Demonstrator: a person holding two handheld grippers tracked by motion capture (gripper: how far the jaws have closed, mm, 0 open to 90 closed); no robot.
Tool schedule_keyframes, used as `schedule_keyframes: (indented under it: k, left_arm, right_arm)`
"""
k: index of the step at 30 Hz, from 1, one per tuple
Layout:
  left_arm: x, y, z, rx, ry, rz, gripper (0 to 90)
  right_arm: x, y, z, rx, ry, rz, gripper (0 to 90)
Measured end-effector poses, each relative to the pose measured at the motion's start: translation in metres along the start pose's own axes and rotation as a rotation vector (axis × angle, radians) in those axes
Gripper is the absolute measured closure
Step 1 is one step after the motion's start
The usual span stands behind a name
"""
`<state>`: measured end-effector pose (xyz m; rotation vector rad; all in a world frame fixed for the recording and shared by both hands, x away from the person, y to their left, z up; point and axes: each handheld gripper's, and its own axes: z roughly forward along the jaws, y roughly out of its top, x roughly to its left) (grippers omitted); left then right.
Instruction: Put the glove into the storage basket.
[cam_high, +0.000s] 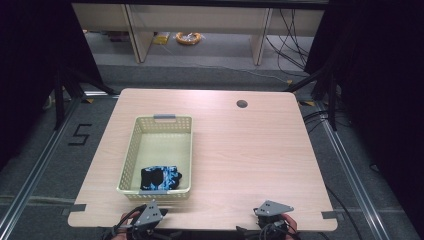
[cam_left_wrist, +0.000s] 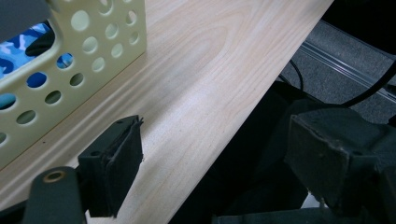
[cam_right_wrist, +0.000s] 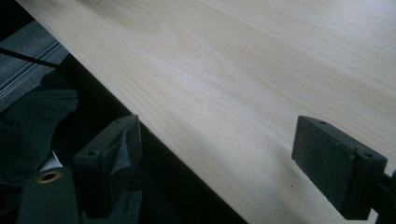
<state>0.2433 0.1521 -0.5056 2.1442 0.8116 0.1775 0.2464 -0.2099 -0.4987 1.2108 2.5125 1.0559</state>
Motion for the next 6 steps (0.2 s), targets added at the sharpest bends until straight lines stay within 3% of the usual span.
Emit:
schedule_keyframes:
  k: [4,6]
  left_arm:
    - [0.0031,0.001,-0.0021,0.019,-0.002,0.036,18.3]
    - [0.0024,0.0005,-0.0009,0.006,0.0,0.018,18.4]
  right_arm:
    - [0.0011,-0.0004,0.0012,-0.003,-0.002,0.013,17.0]
    - [0.001,-0.0003,0.0011,-0.003,-0.006,0.01,17.0]
